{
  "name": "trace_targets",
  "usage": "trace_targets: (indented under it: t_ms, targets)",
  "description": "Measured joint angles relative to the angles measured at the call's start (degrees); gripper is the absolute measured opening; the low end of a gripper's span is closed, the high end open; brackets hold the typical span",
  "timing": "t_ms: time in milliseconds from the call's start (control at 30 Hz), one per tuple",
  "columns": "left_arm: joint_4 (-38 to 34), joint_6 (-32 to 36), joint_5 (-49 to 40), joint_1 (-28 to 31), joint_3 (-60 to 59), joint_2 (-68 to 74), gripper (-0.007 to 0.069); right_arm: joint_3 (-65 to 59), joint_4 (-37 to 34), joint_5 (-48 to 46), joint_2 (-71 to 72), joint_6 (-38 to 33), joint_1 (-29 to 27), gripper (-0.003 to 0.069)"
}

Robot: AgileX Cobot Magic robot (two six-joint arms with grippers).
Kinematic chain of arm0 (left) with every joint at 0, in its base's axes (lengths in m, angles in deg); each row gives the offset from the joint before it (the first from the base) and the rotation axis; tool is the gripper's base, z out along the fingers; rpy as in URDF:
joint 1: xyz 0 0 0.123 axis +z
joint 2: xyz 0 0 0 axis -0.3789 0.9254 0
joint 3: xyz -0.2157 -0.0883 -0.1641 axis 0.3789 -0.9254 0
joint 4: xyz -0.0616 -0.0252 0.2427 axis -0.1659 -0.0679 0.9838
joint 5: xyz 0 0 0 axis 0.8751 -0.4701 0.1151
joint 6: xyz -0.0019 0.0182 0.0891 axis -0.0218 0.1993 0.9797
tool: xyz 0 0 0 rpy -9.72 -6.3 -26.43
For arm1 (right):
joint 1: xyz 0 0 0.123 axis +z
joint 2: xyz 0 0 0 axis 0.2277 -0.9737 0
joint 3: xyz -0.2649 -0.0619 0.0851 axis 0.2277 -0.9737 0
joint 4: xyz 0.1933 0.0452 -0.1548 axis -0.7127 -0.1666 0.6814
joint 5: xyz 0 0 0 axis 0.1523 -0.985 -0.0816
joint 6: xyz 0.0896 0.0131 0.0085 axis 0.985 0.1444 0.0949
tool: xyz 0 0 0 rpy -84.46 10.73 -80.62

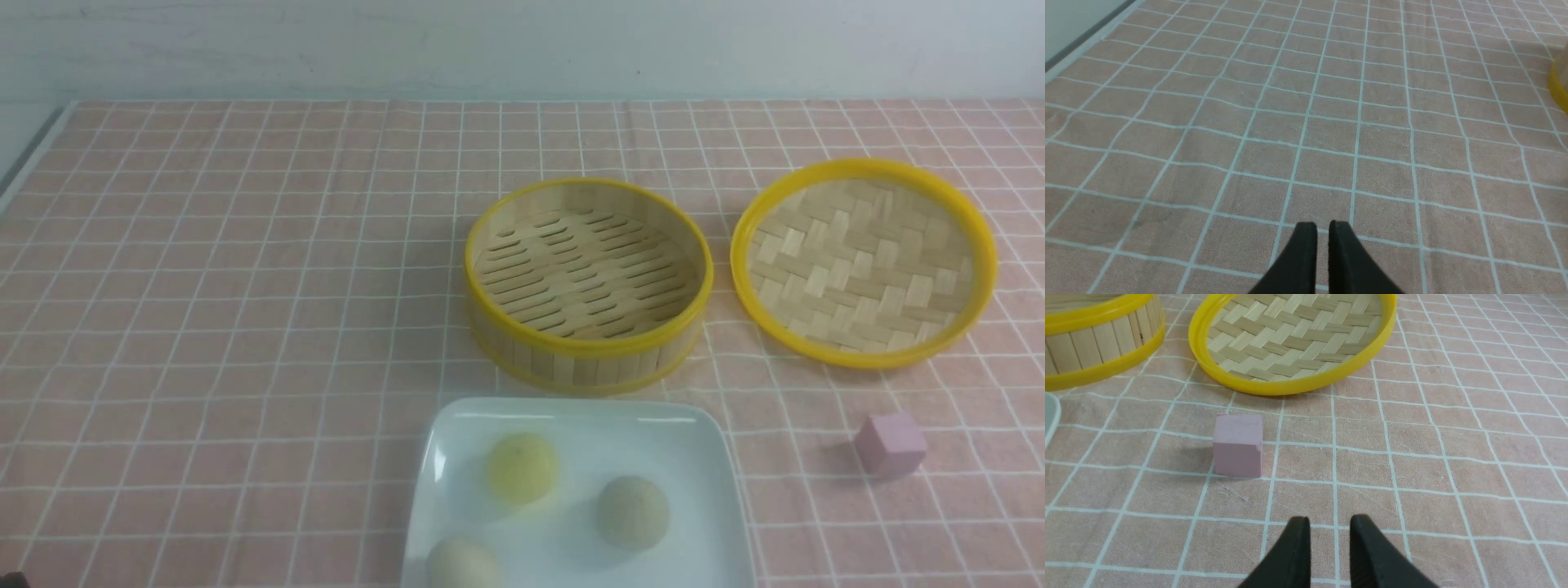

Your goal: Put the steamed buns into the plate on the pink tablecloth.

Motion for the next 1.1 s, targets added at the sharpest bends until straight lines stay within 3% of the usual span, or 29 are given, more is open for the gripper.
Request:
trace_targets:
  t_ms: [1100]
  targets:
    - [0.18,0.00,0.00,0.11,0.00,0.00,0.0112,0.00,0.00,0.00,0.00,0.00,0.00,0.0213]
